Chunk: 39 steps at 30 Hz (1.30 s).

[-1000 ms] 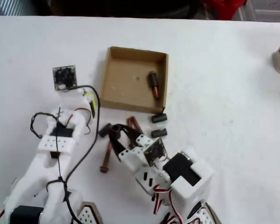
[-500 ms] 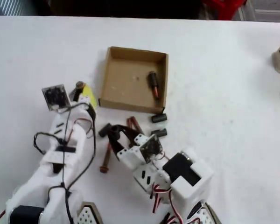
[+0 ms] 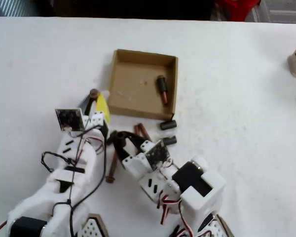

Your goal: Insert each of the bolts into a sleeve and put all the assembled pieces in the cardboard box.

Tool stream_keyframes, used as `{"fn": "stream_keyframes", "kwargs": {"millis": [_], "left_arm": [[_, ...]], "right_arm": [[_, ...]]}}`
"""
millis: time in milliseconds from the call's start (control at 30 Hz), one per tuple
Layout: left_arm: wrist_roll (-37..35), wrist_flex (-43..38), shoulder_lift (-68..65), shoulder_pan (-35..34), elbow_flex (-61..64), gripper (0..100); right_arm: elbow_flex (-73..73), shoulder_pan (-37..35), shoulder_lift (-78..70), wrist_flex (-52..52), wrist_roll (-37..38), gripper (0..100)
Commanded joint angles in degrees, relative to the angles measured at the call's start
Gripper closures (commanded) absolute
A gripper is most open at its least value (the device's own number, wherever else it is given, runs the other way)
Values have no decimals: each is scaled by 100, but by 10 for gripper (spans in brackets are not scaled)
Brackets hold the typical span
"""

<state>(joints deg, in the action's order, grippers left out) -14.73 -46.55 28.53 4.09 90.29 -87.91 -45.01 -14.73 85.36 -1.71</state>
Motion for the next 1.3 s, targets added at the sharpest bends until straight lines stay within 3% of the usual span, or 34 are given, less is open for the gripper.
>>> {"fn": "stream_keyframes", "kwargs": {"millis": [0, 433, 533, 900, 1067, 1267], "left_arm": [[378, -193, 75, 84, -62, 980], [668, -79, 75, 242, -62, 980], [633, 633, 347, 435, -202, 980], [378, 5011, 3653, 673, -510, 980], [-334, 5934, 4848, 637, -475, 980], [-352, 6110, 6334, 681, 35, 980]], "right_arm": [[114, 66, 13, -13, -88, 982], [360, 189, 13, -418, -88, 982], [360, 189, 13, -418, -88, 982], [360, 189, 13, -418, -88, 982], [360, 189, 13, -418, -88, 982], [360, 189, 13, -418, -88, 982]]}}
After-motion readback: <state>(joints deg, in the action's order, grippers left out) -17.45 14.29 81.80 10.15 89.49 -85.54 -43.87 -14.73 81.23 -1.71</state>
